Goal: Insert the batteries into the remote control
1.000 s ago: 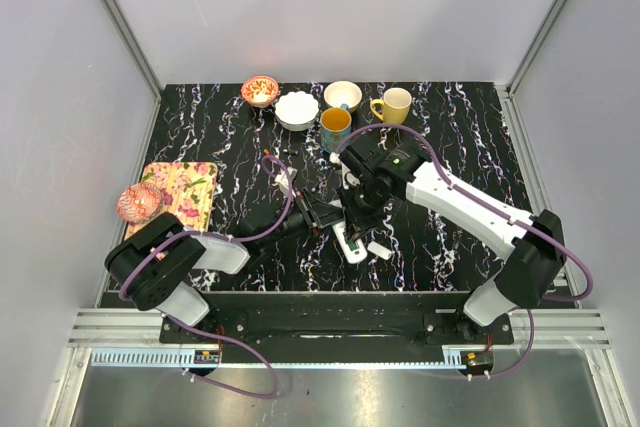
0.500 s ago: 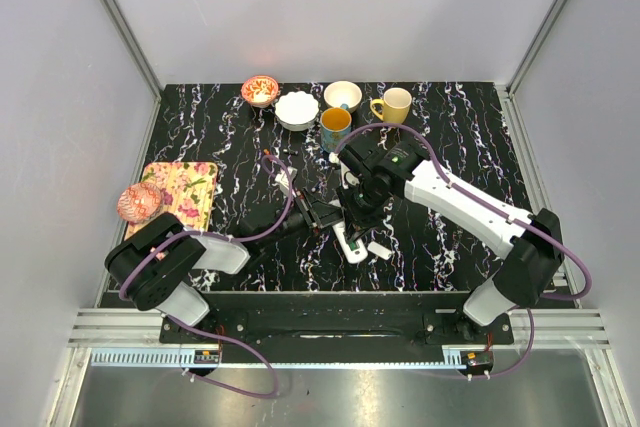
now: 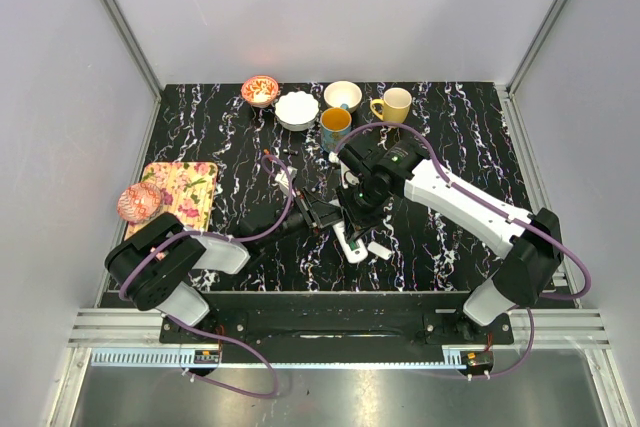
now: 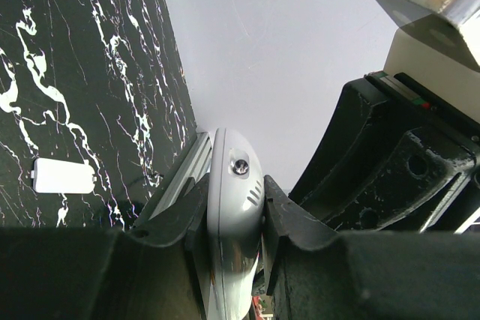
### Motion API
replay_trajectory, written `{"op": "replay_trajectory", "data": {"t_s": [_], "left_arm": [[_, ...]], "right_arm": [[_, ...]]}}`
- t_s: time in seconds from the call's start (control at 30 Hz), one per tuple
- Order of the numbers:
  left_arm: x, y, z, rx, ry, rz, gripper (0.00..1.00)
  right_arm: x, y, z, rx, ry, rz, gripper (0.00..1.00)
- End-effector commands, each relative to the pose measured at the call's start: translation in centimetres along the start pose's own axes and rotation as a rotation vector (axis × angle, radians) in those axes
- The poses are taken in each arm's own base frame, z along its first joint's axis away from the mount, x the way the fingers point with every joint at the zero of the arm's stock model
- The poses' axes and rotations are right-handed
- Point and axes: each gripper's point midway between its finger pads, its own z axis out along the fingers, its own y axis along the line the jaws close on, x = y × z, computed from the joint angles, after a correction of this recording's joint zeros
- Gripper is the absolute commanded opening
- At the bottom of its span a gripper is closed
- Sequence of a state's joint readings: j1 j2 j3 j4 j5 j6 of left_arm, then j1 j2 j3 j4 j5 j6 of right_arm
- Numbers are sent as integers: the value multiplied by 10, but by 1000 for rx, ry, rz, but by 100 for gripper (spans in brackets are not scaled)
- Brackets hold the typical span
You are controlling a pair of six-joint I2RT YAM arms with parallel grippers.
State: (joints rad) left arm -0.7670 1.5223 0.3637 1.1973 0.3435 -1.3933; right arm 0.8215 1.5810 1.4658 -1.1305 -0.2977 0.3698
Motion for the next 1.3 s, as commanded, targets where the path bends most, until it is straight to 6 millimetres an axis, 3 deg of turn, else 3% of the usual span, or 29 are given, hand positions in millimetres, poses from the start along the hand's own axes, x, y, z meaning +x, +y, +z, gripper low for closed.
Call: {"op": "replay_trajectory", "data": {"t_s": [0.0, 0.83, 1.27], "left_arm": [[-8, -101, -13, 402, -46, 97, 0], [-11, -94, -12, 381, -56, 91, 0], [-11, -91, -12, 377, -60, 88, 0]], "right_arm": [[-12, 0, -2, 10, -41, -17, 24], [-15, -6, -15, 66, -69, -23, 36], [-21, 4, -38, 46, -123, -29, 38]]}}
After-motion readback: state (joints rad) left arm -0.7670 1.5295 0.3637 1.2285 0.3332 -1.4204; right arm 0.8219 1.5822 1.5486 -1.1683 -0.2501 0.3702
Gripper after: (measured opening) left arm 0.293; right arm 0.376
